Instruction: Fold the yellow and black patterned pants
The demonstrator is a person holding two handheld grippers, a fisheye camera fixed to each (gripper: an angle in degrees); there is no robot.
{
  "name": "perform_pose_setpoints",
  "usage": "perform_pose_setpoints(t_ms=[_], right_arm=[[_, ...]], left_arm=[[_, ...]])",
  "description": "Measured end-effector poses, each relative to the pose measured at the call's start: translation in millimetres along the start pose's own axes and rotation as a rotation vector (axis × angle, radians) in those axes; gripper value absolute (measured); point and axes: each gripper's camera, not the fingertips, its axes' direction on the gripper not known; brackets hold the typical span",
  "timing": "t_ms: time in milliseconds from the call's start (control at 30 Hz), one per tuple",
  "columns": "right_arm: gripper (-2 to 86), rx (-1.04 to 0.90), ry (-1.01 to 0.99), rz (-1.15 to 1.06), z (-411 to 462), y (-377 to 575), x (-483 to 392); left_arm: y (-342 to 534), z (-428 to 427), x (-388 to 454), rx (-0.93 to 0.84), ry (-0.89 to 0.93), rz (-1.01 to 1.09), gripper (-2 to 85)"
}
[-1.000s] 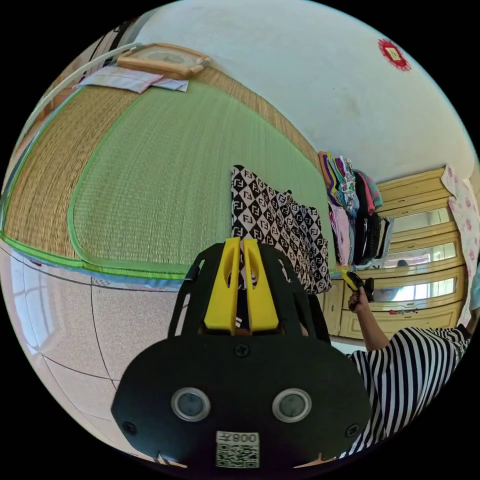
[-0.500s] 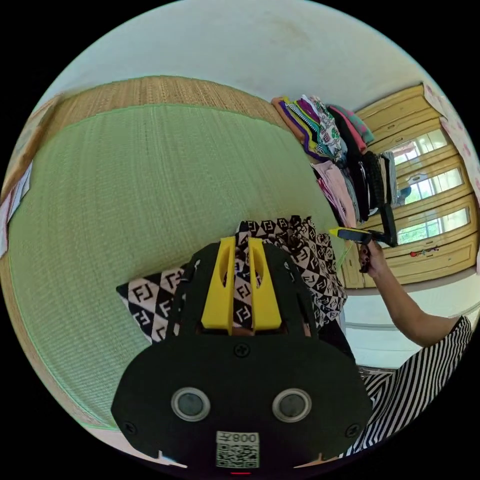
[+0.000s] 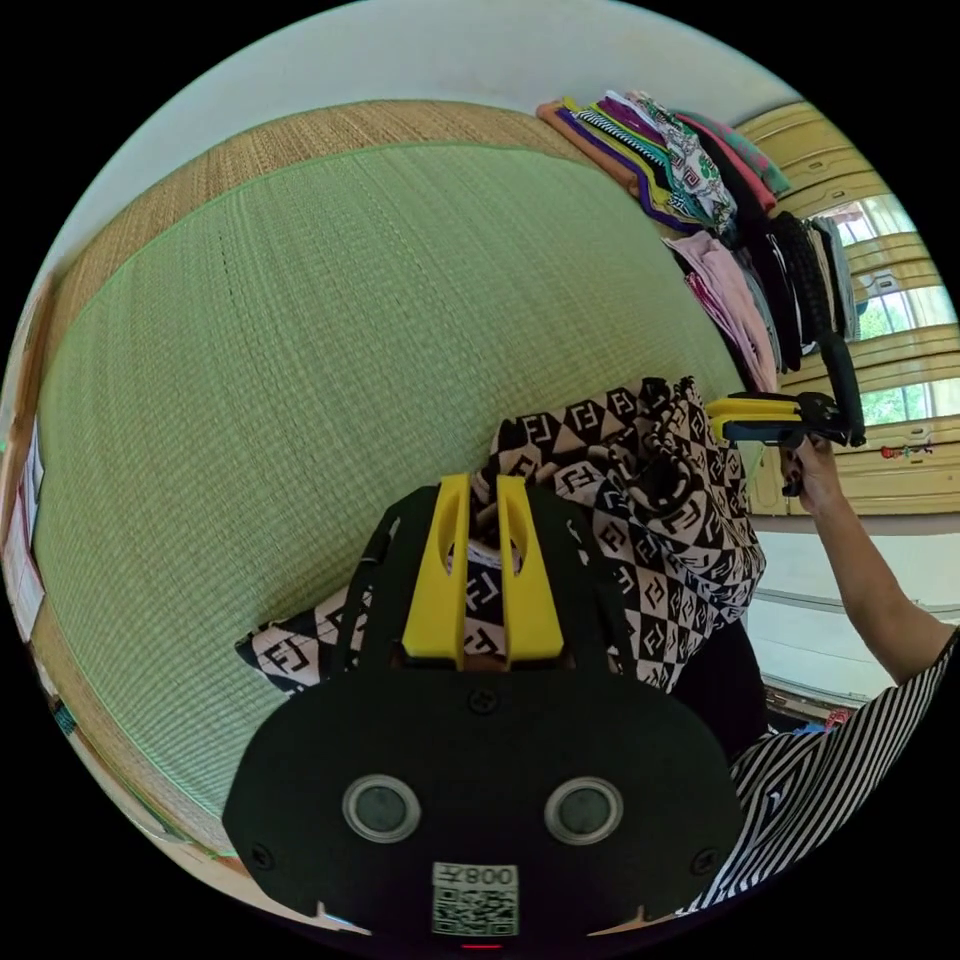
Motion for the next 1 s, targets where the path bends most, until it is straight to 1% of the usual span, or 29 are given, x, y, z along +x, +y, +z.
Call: perform_pose_setpoints(t_ms=[33, 100, 233, 267, 400, 500, 700, 1000], right_arm=[[8.9, -0.013, 0.000, 0.001, 5, 1, -4], [8.5, -0.036, 0.008, -0.005, 13, 3, -13], [5.7, -0.055, 0.102, -0.038, 23, 14, -42], [3.6, -0.065, 0.124, -0.041, 26, 19, -49], [2.3, -0.092, 0.092, -0.058, 33, 37, -69], [1.8, -0.071, 0.088, -0.059, 29, 58, -84], [1.3, 0.080, 0.063, -0.087, -15, 121, -123], [1.1, 0.385, 0.053, -0.155, -91, 260, -200]], left_arm=[[-1, 6, 3, -0.030, 0.003, -0.014, 4.7], [-1, 7, 10, -0.021, 0.009, -0.027, 4.1], [3, 5, 28, -0.020, 0.040, -0.040, 2.7], [8, 1, 32, -0.001, 0.062, -0.053, 2.5], [29, -17, 46, 0.079, 0.142, -0.080, 2.2], [50, -36, 64, 0.137, 0.186, -0.077, 2.1], [105, -88, 113, 0.269, 0.258, -0.033, 1.9], [210, -174, 193, 0.466, 0.349, 0.031, 1.9]])
